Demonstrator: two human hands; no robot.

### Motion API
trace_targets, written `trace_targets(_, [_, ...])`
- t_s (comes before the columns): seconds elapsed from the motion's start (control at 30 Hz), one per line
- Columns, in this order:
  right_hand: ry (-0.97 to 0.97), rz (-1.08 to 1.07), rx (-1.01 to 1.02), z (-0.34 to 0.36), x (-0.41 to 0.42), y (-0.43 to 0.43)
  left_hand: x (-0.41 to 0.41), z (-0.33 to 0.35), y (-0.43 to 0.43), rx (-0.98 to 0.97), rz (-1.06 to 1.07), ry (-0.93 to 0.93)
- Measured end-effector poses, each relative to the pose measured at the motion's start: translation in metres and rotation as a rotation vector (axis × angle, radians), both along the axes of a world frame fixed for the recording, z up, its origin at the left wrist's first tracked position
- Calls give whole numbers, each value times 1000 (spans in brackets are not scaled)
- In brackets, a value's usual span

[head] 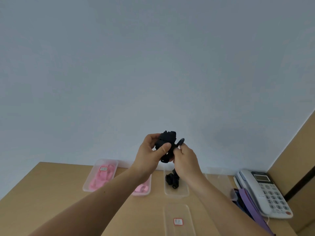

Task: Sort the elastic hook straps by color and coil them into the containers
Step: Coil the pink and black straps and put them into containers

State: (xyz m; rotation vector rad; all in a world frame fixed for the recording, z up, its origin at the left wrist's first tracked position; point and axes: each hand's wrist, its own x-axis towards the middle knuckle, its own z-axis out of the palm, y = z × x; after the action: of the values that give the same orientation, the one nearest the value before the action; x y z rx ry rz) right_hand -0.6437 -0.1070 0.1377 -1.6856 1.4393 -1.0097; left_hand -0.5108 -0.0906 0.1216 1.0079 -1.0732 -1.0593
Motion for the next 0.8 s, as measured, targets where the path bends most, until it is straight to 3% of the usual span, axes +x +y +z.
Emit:
trace_targets(0.1, [8, -18, 3, -4, 7, 0, 2, -11, -2, -27, 17, -33])
trace_targets(0.33, [244, 31, 110, -6, 6, -12, 1, -31, -4, -65, 2, -261])
trace_targets(0.47, [56, 28, 272, -20, 1, -11, -3, -48, -9, -36, -19, -293])
trace_targets(0.53, [0, 3, 238, -32, -3, -14, -8, -57, -13, -10, -2, -287])
trace_targets(0.67, [17, -96, 92, -53, -10, -28, -16, -71, -26, 42, 46, -244])
trace_targets(0.8, [85, -20, 127, -72, -24, -50, -29, -90, -37, 101, 9, -187])
